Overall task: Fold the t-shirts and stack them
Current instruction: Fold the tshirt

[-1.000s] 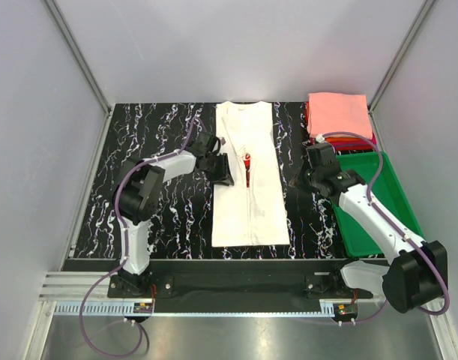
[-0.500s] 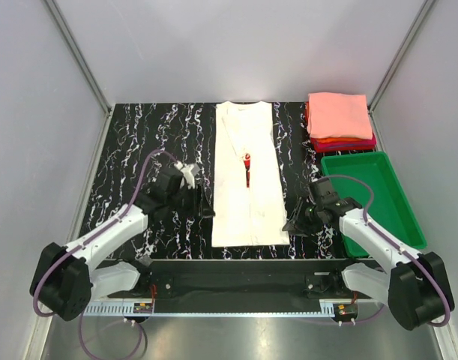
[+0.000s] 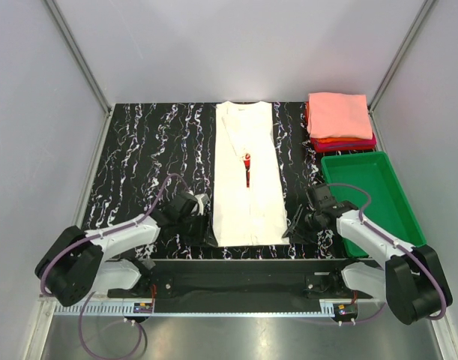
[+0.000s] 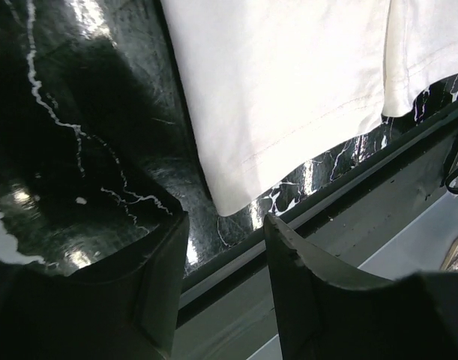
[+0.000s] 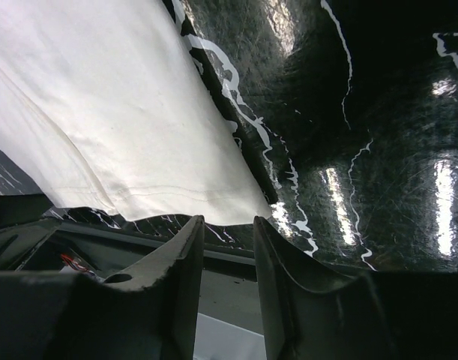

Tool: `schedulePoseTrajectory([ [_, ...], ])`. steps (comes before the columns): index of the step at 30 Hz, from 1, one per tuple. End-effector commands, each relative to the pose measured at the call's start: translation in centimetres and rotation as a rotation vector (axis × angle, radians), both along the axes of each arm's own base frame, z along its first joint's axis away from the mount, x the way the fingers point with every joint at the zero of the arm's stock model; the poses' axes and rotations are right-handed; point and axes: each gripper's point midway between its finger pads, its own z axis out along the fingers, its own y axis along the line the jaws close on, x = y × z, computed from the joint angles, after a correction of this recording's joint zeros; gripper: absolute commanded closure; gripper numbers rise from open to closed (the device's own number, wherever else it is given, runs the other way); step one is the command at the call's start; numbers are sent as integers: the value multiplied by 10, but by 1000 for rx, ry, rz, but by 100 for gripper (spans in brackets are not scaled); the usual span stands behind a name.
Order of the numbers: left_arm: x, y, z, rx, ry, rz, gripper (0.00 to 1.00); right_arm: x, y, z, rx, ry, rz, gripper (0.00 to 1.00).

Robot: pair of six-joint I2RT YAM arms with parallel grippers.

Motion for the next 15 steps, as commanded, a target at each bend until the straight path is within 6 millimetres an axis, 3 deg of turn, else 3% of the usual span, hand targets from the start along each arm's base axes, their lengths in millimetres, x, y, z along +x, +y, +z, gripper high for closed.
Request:
schedulePoseTrajectory([
  [1, 6, -12, -1, -20, -25, 3, 51, 4, 3, 2, 11, 0, -18, 60],
  [8, 6, -13, -16, -1, -3, 9, 66, 11, 6, 13, 26, -42, -15, 60],
  [13, 2, -11, -15, -9, 15, 13, 100, 13, 5, 18, 26, -59, -13, 61],
  [15, -1, -9, -11, -18, 3, 20, 100, 12, 5, 17, 12, -64, 9, 59],
])
